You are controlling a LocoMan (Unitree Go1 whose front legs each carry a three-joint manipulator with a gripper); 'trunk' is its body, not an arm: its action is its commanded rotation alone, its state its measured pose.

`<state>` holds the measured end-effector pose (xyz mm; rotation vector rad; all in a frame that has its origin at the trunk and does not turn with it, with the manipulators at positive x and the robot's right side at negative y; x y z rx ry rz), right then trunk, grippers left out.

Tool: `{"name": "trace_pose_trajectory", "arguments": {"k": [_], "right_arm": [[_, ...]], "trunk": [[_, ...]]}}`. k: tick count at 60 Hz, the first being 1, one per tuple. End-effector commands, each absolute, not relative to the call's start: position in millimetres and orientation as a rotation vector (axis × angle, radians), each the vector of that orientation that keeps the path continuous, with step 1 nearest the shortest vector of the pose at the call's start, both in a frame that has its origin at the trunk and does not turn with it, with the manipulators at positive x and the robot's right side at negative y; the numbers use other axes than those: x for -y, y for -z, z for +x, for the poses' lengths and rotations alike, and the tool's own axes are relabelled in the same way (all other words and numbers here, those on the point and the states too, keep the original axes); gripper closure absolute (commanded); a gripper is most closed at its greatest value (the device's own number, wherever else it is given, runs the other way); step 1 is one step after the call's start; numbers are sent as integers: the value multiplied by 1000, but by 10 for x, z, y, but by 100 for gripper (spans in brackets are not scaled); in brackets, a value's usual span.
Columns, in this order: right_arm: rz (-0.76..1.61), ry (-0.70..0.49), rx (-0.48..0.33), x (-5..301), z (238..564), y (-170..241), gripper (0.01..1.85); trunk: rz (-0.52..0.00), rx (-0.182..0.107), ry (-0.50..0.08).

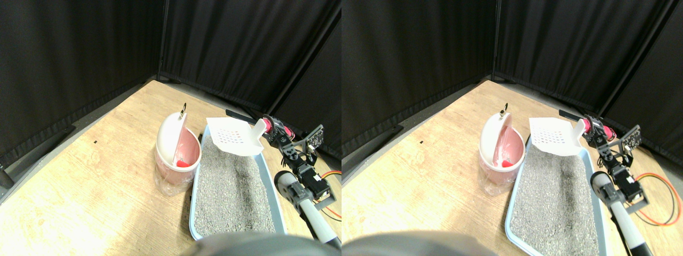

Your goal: Scoop (unimanual)

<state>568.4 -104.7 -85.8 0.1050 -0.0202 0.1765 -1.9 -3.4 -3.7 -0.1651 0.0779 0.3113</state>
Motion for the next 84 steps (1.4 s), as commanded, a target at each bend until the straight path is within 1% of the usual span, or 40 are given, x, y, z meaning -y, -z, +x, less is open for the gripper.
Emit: {"name": "trace_pose_trajectory", "arguments": {"k": [1,14,15,33,43,50,58,65,76,80,84], "right_arm": [[164,-186,86,1079,5676,777,181],[244,-151,87,1350,5634,881,181],[247,-145,86,1405,5620,913,181],[288,-109,72,1693,5563,1117,181],[297,-90,48,1814,5539,1211,181],[326,-61,-6,1863,5515,1312,181],[329,-84,-5,1902,5493,1432,181],[344,-70,-16,1955,5463,1543,181],[375,-77,-42,2017,5455,1707,181],[384,-84,-33,2034,5455,1750,181],[390,-73,-41,2057,5455,1783,181]], "trunk": [[-172,-88,-290],[-151,-97,-241],[-150,-98,-238],[-133,-101,-184],[-129,-103,-176],[-128,-105,-174],[-127,-109,-171],[-127,-116,-171],[-125,-116,-170],[-123,-119,-170],[-123,-122,-170]]}}
